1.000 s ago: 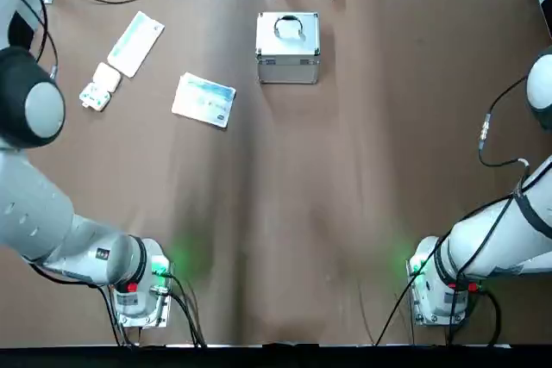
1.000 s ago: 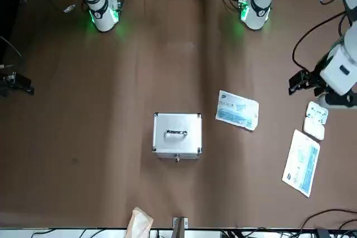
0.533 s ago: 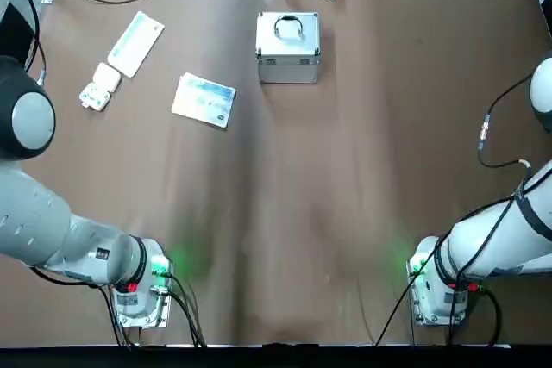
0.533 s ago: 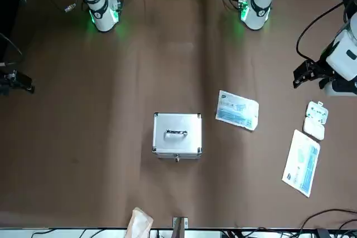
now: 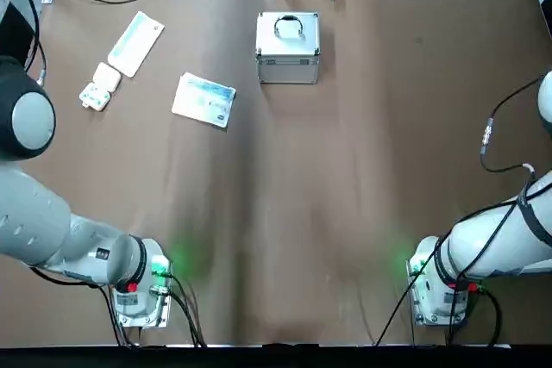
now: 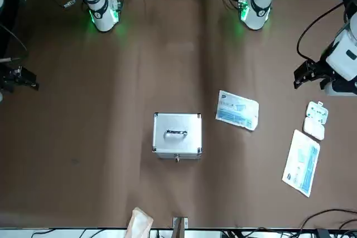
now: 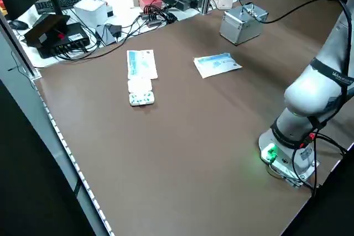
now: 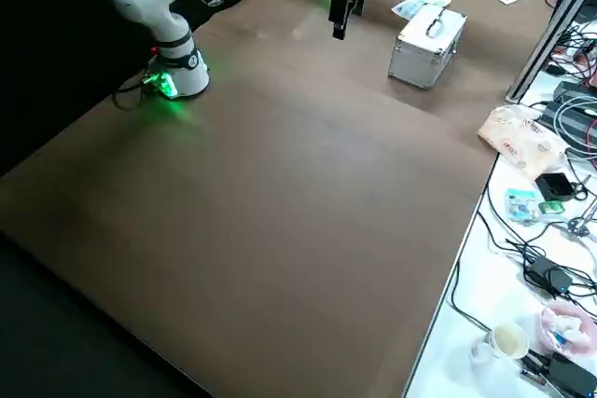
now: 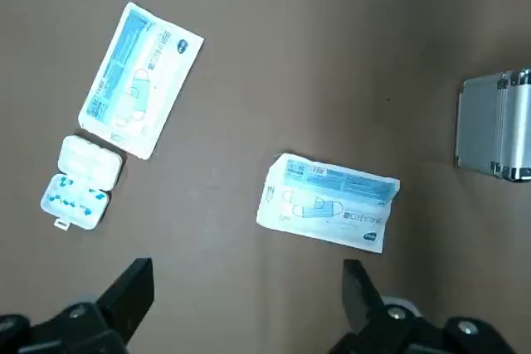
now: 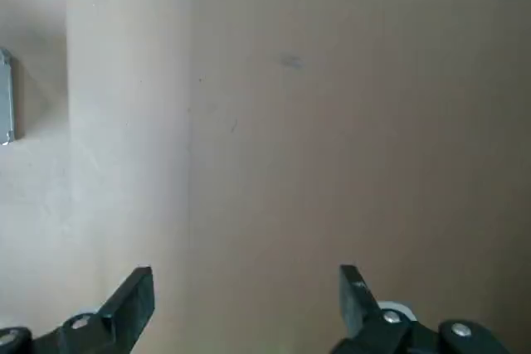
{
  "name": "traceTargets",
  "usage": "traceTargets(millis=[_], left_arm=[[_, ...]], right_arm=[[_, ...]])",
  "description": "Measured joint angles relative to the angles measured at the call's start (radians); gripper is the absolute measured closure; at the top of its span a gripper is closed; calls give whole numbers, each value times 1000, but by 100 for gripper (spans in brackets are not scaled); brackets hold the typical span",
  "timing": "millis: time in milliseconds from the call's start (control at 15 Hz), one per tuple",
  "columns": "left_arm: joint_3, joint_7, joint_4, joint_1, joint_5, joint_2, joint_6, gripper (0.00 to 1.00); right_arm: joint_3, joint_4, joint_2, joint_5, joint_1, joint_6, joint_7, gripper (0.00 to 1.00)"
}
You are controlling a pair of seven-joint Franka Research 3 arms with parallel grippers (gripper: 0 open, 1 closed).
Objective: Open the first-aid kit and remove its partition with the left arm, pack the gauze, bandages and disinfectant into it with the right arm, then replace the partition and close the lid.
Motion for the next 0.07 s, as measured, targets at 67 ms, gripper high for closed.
traceTargets(millis=[67], left_arm=[[0, 0, 1, 0, 0, 0, 1, 0]], right_arm=[[0, 0, -1, 3, 0, -13, 3, 1]])
